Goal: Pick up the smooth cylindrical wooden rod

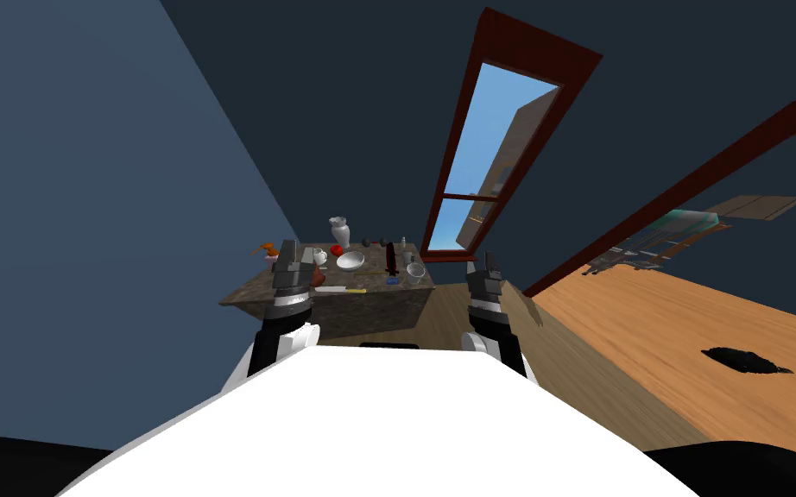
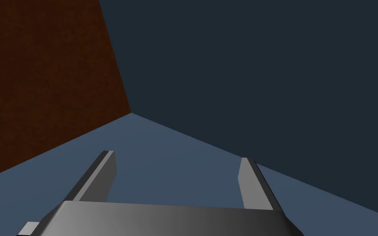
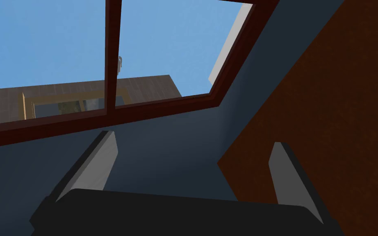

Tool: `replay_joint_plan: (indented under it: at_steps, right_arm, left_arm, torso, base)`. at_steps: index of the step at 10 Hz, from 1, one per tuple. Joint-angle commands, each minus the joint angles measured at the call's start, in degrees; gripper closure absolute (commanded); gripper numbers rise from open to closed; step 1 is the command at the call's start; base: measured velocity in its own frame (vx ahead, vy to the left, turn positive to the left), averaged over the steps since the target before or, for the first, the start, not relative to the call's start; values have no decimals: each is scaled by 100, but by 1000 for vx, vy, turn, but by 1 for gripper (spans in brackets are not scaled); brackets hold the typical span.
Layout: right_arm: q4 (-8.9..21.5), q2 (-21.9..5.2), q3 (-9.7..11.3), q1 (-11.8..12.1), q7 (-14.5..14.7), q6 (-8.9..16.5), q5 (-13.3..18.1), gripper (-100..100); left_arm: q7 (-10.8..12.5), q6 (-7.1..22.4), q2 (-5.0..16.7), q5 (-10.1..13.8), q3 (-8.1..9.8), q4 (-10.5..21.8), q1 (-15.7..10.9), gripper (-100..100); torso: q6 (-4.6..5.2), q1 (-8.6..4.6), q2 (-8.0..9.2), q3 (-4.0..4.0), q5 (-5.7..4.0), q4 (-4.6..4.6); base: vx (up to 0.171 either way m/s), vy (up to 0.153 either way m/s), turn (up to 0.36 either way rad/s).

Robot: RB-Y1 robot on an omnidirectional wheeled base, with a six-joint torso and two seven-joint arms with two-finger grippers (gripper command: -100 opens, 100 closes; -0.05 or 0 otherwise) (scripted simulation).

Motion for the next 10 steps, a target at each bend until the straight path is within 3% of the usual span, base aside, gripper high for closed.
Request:
replay_joint_plan:
  at_steps: [1,4,5,7,10]
  right_arm:
    - [0,0,0,0,0,0,0,0]
    - [0,0,0,-1,0,0,0,0]
    - [0,0,0,-1,0,0,0,0]
    - [0,0,0,-1,0,0,0,0]
    - [0,-1,0,-1,0,0,0,0]
  left_arm:
    - [52,129,160,41,-6,22,-48,-100]
    - [249,590,520,195,-28,99,-239,-100]
    - [249,631,520,195,-28,99,-239,-100]
    - [443,1035,781,346,-51,166,-433,-100]
    - [555,1436,920,432,-64,203,-547,-100]
  torso:
    - [0,0,0,0,0,0]
    - [1,13,14,7,3,3]
    - [2,19,15,9,4,3]
    - [2,16,13,7,4,3]
    - [1,20,19,11,5,4]
  base:
    - [-8,9,-64]
    - [-37,35,-98]
    - [-32,41,-57]
    - [-43,48,-141]
    - [-49,43,-79]
